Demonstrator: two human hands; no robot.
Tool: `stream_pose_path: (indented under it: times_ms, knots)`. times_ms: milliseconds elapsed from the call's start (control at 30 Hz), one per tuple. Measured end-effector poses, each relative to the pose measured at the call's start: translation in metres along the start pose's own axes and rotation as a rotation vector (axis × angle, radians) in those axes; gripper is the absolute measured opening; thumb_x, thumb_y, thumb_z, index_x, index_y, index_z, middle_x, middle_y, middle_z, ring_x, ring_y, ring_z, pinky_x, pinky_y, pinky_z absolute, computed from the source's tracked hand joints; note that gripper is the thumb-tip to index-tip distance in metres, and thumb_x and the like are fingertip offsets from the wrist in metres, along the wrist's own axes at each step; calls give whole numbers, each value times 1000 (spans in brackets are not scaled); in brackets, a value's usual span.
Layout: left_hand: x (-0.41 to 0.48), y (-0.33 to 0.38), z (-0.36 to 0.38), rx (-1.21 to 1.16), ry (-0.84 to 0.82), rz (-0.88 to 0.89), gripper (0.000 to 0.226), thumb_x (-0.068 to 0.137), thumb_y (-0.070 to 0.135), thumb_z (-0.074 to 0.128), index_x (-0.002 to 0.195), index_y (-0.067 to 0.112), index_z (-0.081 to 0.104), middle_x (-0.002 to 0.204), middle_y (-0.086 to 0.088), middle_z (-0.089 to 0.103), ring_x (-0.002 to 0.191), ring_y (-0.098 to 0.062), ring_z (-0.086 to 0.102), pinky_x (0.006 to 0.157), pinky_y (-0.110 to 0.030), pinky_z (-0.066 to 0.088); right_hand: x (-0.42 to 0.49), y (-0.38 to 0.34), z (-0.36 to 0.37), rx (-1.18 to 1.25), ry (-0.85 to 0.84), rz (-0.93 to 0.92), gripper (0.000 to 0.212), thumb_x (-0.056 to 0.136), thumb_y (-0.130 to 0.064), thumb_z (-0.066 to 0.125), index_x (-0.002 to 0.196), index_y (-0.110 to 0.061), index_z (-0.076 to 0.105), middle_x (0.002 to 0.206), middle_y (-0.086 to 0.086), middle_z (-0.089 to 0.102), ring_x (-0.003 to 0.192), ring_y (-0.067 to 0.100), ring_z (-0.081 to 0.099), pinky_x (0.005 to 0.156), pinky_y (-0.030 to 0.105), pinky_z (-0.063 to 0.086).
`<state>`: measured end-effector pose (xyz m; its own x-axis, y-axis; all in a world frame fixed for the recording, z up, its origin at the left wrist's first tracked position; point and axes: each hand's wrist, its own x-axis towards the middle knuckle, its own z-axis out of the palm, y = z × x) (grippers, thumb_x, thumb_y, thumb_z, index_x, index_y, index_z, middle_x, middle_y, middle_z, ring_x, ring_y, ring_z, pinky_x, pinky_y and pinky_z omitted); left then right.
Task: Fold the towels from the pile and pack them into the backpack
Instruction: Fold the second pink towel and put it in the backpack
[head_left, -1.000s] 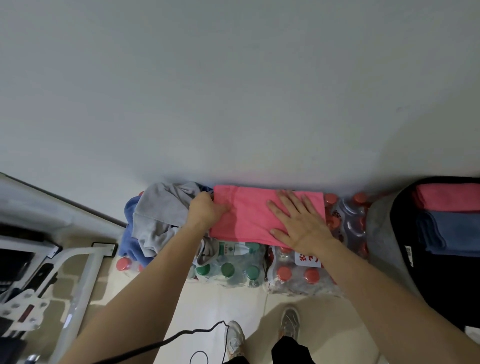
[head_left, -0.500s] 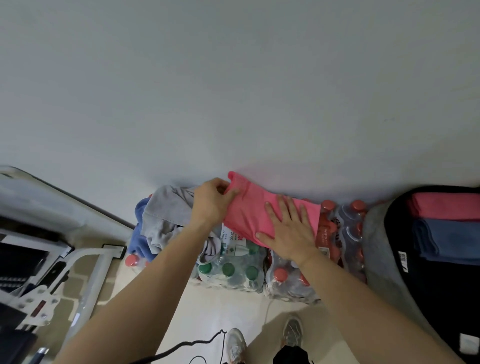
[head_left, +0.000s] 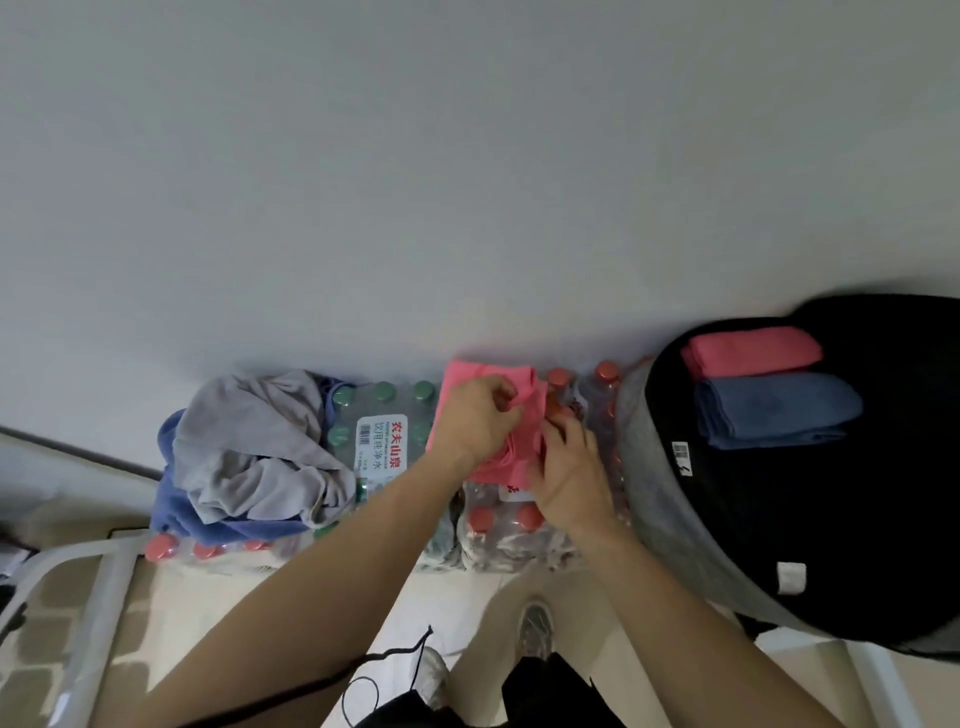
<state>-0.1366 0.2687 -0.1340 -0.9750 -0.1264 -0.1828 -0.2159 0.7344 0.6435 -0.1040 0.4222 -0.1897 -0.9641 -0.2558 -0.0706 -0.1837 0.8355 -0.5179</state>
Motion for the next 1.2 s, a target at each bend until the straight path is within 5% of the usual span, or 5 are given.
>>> stream_pose_path:
  times_ms: [267, 500, 667, 967, 1200]
  knots:
    - [-7, -2, 10, 46, -246, 116, 25, 89, 20, 59, 108, 26, 73, 100, 8, 74, 84, -9, 65, 83, -23, 50, 14, -9, -19, 215, 262, 2, 39, 88, -10, 44, 122, -7, 62, 123, 10, 59, 114, 30, 56, 99, 42, 47]
    - [-20, -46, -17, -7, 141, -94, 27, 83, 13, 60, 108, 21, 69, 100, 6, 70, 90, -13, 64, 83, -29, 52, 61, 0, -5, -352, -195, -287, 69, 95, -51, 8, 155, -22, 23, 161, 4, 25, 149, 25, 20, 121, 48, 15]
    - [-9, -53, -11, 109, 16, -206, 44, 88, 19, 61, 129, 9, 48, 121, -11, 60, 108, -30, 58, 89, -40, 48, 63, 7, 2, -501, -298, -283, 75, 90, -59, -7, 156, -24, -8, 166, 3, -6, 152, 23, -7, 121, 52, -1]
    - [-11, -47, -29, -66, -54, -21, 43, 71, 9, 61, 112, 19, 58, 97, -2, 60, 94, -23, 54, 72, -28, 37, 91, -54, -59, -314, -307, -449, 95, 75, -25, 68, 154, -34, 15, 164, 0, 3, 150, 23, 2, 120, 45, 13]
    - [-23, -32, -63, -90, -202, 27, 37, 79, 14, 64, 115, 23, 61, 98, 6, 68, 89, -14, 62, 71, -17, 45, 88, -72, -100, -305, -523, -323, 25, 73, -25, 66, 94, -30, 53, 95, -3, 62, 90, 23, 60, 68, 33, 48]
